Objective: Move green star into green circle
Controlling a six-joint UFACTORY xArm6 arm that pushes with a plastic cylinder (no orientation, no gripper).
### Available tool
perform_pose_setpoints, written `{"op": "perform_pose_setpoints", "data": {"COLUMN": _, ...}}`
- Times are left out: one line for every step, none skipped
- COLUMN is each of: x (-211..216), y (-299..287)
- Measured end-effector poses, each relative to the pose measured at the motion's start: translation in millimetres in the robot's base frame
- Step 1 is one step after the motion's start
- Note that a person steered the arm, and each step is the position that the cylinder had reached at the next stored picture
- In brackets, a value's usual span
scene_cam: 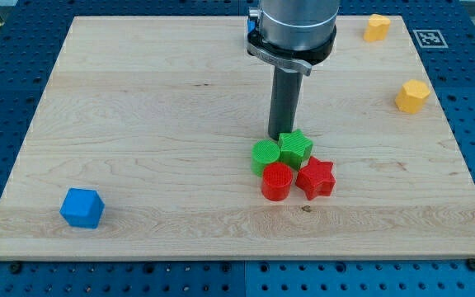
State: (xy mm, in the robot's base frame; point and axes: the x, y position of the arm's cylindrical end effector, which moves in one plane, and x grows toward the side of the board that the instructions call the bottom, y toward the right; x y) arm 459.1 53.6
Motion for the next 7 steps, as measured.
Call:
{"op": "perform_pose_setpoints", "data": {"x": 0.1, "y": 3.0}}
{"op": "perform_pose_setpoints", "data": {"x": -7.2, "y": 3.0}}
{"op": "perform_pose_setpoints", "data": {"x": -32.4, "y": 3.0}}
{"op": "perform_pose_setpoints", "data": {"x": -35.0, "y": 3.0}}
{"op": "perform_pose_setpoints", "data": {"x": -38.5, "y": 3.7}}
{"op": "perform_pose_setpoints", "data": {"x": -56.4, "y": 12.8}}
{"op": "perform_pose_setpoints", "data": {"x": -102.8, "y": 15.3}}
